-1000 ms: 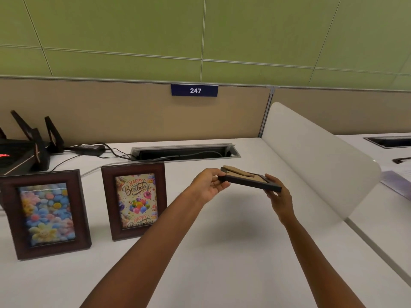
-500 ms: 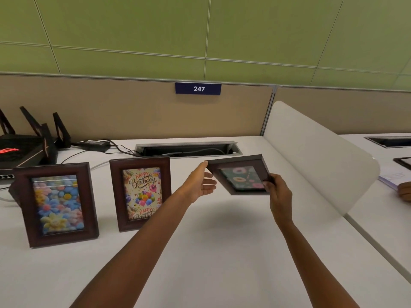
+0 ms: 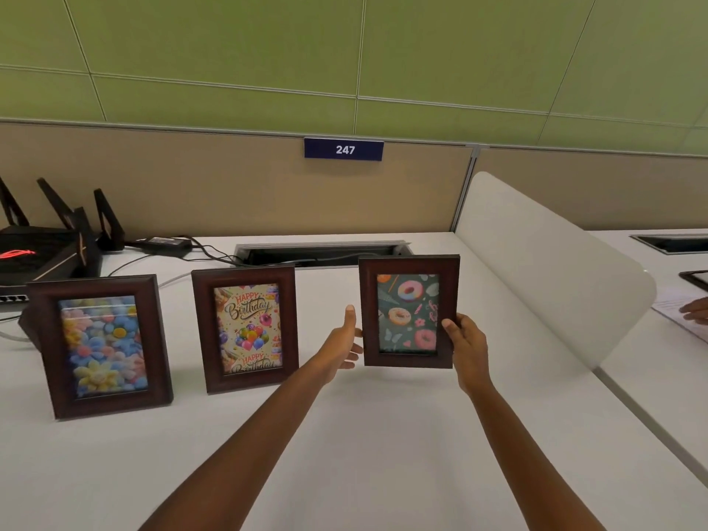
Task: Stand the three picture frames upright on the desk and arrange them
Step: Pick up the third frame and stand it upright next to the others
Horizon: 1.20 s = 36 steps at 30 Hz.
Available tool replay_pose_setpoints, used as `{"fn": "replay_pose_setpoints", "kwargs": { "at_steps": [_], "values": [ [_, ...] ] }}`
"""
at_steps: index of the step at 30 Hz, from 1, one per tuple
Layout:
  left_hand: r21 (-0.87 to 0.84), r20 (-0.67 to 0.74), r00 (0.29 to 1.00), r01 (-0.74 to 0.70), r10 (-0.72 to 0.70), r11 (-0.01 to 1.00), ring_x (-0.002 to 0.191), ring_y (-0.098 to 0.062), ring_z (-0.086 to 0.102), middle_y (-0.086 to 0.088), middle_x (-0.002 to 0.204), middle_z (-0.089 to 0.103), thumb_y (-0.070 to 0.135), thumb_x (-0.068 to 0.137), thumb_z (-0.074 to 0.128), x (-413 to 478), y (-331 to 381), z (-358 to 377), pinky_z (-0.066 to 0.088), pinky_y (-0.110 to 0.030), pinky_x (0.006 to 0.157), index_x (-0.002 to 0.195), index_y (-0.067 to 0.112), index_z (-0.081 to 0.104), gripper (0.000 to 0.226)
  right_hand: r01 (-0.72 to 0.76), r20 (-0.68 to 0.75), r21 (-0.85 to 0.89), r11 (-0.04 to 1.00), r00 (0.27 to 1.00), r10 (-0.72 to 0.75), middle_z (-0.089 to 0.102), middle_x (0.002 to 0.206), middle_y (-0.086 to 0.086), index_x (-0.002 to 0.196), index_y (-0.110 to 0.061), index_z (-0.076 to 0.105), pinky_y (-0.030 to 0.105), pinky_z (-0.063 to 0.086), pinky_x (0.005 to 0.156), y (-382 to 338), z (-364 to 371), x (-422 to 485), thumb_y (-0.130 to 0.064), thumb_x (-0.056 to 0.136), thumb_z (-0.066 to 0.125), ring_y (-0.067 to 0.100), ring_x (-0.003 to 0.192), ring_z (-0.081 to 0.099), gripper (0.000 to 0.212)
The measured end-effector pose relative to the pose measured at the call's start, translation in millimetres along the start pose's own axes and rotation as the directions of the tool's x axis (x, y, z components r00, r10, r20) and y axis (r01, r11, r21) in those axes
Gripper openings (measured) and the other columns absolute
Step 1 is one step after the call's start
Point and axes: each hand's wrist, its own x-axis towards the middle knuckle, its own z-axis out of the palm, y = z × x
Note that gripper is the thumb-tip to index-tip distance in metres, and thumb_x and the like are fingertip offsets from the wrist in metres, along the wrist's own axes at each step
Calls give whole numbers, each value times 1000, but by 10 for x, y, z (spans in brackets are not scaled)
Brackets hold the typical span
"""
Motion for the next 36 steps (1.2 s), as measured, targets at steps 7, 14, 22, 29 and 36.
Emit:
{"fn": "replay_pose_setpoints", "kwargs": {
  "at_steps": [7,14,22,29,36],
  "values": [
    [-111,25,999,-26,29,994,92,-20,54,-11,107,59,55,91,5,124,-61,1,41,-34,89,98,16,55,64,-107,121,179,978,989,86,60,95,8,101,1,51,12,55,57,5,80,4,-12,94,43,17,90,59,17],
    [-322,86,996,4,25,947,104,-22,56,-6,112,58,60,88,8,268,-86,-54,42,-40,96,95,24,57,61,-153,214,137,979,969,122,60,99,9,106,4,51,12,56,59,80,126,87,-12,94,41,17,87,59,22],
    [-470,8,994,-95,112,878,99,-23,58,-8,120,59,56,90,12,423,-12,-70,45,-43,94,97,27,58,55,-206,273,74,976,945,179,60,100,7,103,-3,52,15,55,63,153,199,175,-15,95,40,19,95,58,19],
    [-502,-14,994,-99,106,859,84,-18,63,-3,106,60,56,91,15,590,-52,-33,47,-40,88,84,31,60,52,-215,279,40,976,940,196,59,105,8,105,-6,51,21,56,70,233,228,312,-16,95,40,21,98,56,18],
    [-486,-14,996,-86,91,870,78,-14,64,-2,101,62,57,90,14,749,-70,-37,48,-37,81,82,32,61,53,-279,272,55,959,928,254,59,106,11,106,-1,52,37,50,83,331,284,397,-13,94,41,23,99,55,20]
  ]
}}
